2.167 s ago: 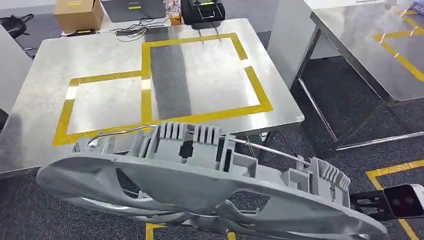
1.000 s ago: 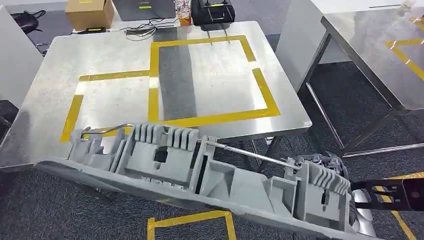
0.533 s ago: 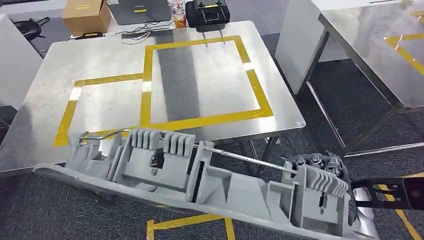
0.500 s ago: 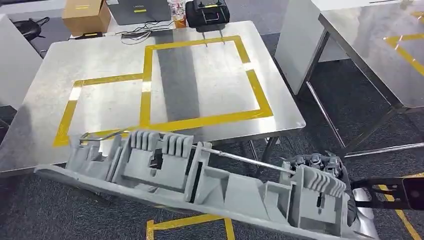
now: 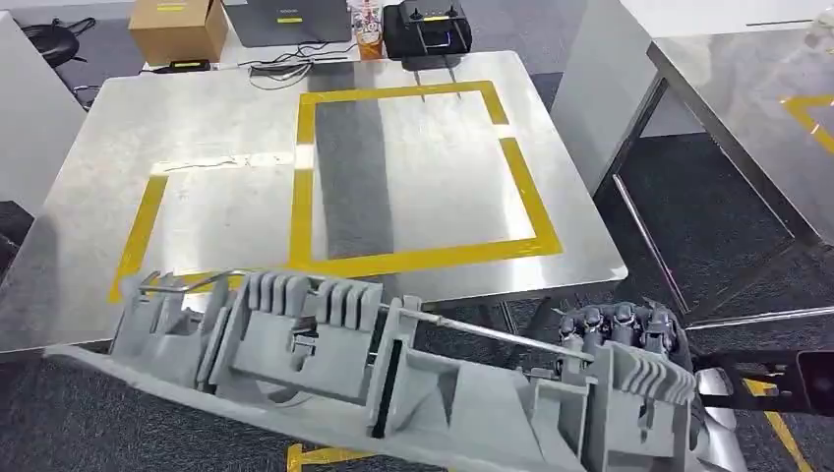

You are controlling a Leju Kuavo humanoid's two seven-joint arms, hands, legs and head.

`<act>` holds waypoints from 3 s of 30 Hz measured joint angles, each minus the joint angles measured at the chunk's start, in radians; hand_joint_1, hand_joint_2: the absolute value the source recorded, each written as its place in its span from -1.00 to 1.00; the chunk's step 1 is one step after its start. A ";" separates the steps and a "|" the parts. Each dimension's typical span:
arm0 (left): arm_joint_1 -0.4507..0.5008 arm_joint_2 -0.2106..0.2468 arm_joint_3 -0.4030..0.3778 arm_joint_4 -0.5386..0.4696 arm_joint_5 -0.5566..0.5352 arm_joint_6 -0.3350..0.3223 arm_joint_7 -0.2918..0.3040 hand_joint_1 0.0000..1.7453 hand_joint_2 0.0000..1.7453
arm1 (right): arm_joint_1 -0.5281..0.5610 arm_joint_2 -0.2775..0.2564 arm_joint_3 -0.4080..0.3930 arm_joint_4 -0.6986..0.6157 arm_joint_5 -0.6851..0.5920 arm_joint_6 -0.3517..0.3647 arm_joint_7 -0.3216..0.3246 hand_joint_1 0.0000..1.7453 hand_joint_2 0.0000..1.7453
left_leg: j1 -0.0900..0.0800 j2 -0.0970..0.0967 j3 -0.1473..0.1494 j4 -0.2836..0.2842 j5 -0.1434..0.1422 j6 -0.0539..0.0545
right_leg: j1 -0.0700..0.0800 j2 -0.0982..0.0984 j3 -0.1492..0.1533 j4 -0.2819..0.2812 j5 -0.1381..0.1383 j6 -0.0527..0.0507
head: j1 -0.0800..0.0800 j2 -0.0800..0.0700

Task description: Take the parts from the cabinet and place them on the table.

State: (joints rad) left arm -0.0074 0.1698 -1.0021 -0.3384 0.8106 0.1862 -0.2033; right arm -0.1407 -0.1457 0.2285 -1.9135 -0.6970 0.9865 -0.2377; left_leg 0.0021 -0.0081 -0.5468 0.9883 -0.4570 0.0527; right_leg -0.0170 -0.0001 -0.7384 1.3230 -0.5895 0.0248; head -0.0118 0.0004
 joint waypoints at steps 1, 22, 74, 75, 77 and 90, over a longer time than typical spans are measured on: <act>0.001 -0.001 0.001 0.000 0.000 0.000 0.000 -1.00 1.00 | 0.000 -0.001 0.000 0.000 0.002 0.000 0.000 0.90 1.00 | 0.001 -0.003 0.007 0.000 -0.007 -0.002 | -0.002 0.000 -0.008 -0.017 0.005 0.007 | 0.000 0.000; 0.001 -0.007 0.019 0.010 0.000 -0.016 -0.011 -1.00 1.00 | -0.019 -0.011 -0.009 0.001 0.050 -0.046 -0.016 0.90 1.00 | -0.006 0.004 -0.045 0.025 -0.018 -0.039 | 0.003 0.007 0.123 -0.316 0.171 -0.026 | -0.001 0.000; 0.021 -0.045 0.089 0.008 0.016 -0.050 -0.021 -1.00 1.00 | -0.865 -0.354 0.176 0.768 1.167 -0.707 0.185 0.90 1.00 | -0.002 0.002 -0.149 0.197 -0.062 -0.055 | -0.009 0.000 0.127 -0.315 0.165 -0.016 | -0.001 0.000; 0.021 -0.045 0.089 0.009 0.016 -0.051 -0.018 -1.00 1.00 | -0.911 -0.347 0.227 0.832 1.208 -0.733 0.185 0.90 1.00 | 0.002 0.002 -0.189 0.276 -0.089 -0.059 | -0.008 0.001 0.127 -0.315 0.165 -0.017 | -0.002 0.000; 0.021 -0.046 0.088 0.009 0.019 -0.060 -0.011 -1.00 1.00 | -0.986 -0.333 0.319 0.942 1.263 -0.774 0.185 0.90 1.00 | 0.006 0.003 -0.233 0.343 -0.087 -0.062 | -0.007 0.002 0.129 -0.315 0.164 -0.017 | -0.002 0.000; 0.002 -0.039 0.059 0.008 0.054 -0.081 0.021 -1.00 1.00 | -1.105 -0.185 0.646 1.324 1.540 -0.987 0.247 0.90 1.00 | 0.001 0.002 -0.076 -0.006 0.071 -0.007 | 0.000 0.006 0.007 -0.083 0.065 -0.010 | 0.004 0.000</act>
State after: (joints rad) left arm -0.0053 0.1308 -0.9434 -0.3300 0.8648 0.1049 -0.1819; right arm -1.2456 -0.3307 0.8744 -0.5893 0.8435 -0.0009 0.0092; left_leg 0.0027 -0.0064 -0.6225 0.9820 -0.3855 0.0454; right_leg -0.0170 0.0062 -0.7319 1.2396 -0.5243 0.0144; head -0.0076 0.0004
